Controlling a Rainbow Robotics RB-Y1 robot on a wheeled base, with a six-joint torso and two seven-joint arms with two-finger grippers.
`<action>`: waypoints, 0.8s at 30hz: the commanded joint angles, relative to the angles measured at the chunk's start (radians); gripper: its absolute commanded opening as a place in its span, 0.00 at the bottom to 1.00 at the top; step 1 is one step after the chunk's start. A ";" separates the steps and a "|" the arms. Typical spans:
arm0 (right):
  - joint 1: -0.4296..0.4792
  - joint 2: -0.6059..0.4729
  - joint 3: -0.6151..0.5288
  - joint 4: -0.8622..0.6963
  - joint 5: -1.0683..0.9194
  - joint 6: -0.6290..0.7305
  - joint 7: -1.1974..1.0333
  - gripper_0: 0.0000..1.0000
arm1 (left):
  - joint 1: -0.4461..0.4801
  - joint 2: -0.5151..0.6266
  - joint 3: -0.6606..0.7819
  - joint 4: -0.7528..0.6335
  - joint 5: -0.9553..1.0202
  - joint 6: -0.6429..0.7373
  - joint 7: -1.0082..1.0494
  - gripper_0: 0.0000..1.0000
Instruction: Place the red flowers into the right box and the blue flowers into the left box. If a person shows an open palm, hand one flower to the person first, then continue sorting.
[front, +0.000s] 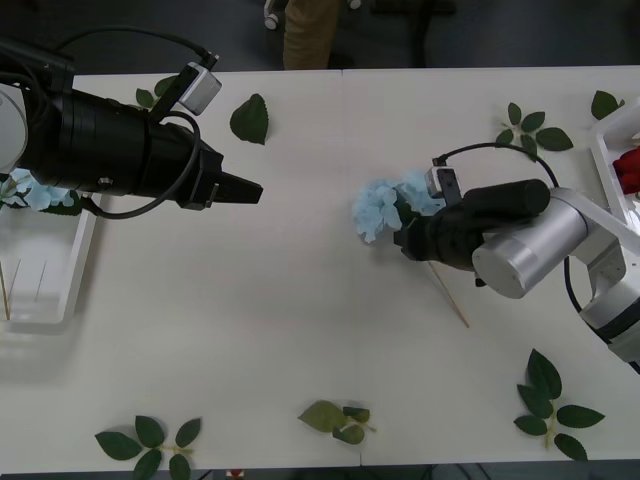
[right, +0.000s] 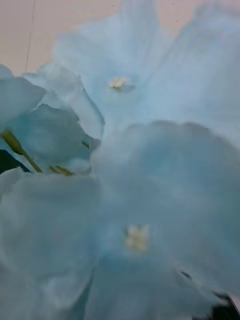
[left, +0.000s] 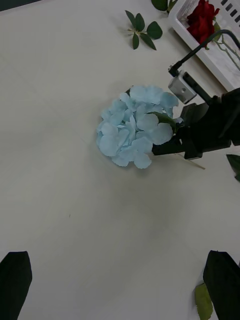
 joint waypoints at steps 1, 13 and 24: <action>-0.060 0.009 0.065 0.033 0.021 -0.053 -0.049 0.68 | 0.014 -0.002 0.029 -0.028 0.013 -0.019 0.006 1.00; -0.060 0.009 0.099 0.068 0.068 -0.073 -0.040 0.55 | 0.013 -0.004 0.029 -0.028 0.019 -0.019 0.000 1.00; -0.060 0.013 0.116 0.093 0.088 -0.090 -0.037 0.00 | 0.013 -0.004 0.027 -0.027 0.014 -0.019 0.000 1.00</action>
